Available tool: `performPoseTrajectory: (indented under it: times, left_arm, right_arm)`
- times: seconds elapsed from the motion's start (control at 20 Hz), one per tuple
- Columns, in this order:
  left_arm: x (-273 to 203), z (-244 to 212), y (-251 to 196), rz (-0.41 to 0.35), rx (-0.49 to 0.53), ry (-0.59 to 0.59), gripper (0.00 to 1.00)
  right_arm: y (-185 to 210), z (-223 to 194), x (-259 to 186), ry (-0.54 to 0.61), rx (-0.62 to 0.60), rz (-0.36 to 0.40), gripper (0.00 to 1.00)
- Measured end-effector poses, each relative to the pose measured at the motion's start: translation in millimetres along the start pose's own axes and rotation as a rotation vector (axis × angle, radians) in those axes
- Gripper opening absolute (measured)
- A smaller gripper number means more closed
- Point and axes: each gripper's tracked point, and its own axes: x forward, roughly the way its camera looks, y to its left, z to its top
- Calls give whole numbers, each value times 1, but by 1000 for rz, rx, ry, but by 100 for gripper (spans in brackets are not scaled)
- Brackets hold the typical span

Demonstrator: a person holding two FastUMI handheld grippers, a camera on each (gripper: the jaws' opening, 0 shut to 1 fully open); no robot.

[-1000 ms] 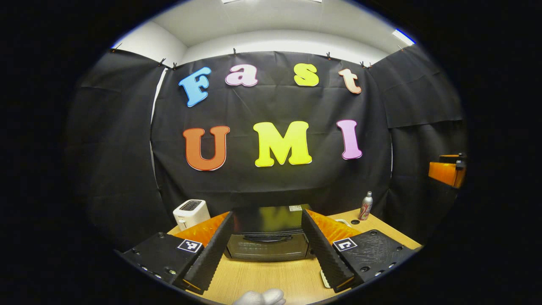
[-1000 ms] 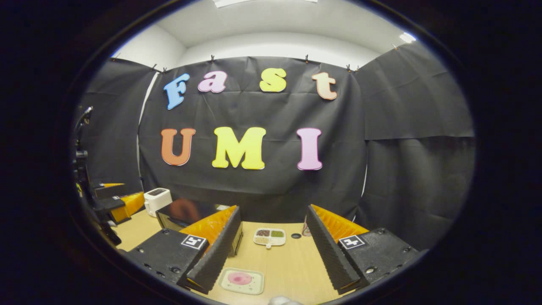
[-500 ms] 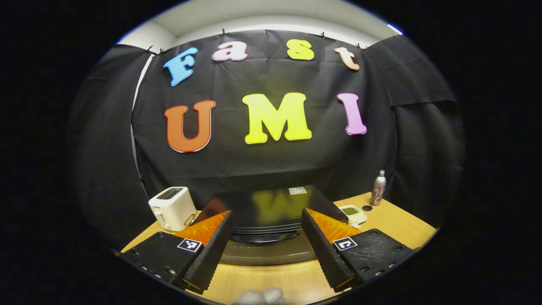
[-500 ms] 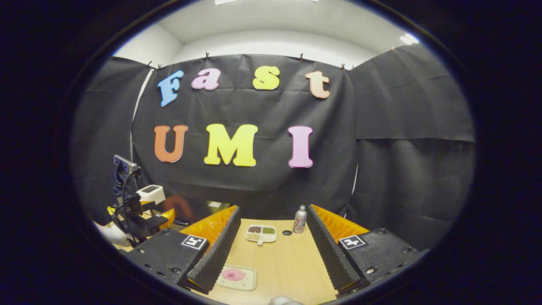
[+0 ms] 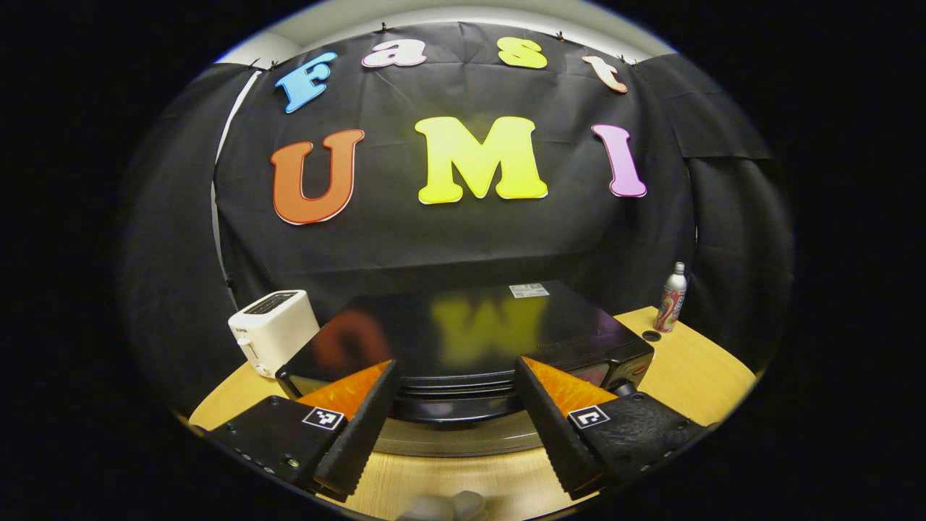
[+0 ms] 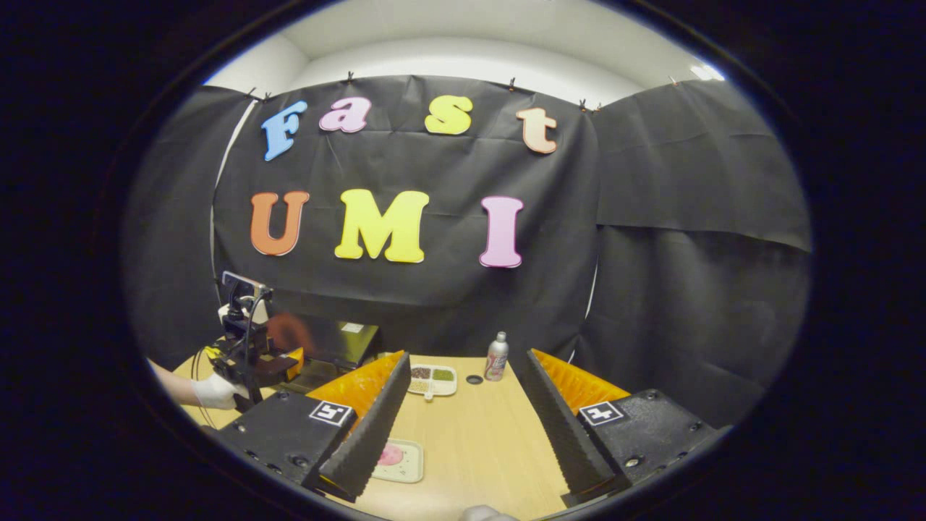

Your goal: Open the electric oven with the left hand, put the food in, and close the electric oven.

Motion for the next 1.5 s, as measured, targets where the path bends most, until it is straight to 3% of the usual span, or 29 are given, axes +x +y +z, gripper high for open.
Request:
performPoseTrajectory:
  times: [0.05,0.65,1.1,1.5]
  left_arm:
    - [1,0,2,-2,-14,-4,95]
    - [-55,-29,1,-6,-18,38,96]
    - [-105,-91,-4,-10,-30,150,96]
    - [-122,-141,-9,-17,-34,249,96]
  right_arm:
    - [3,-1,0,2,2,3,97]
    - [22,-6,-1,-1,16,46,96]
    - [40,-8,5,1,-8,81,96]
    - [62,-20,15,44,-25,122,97]
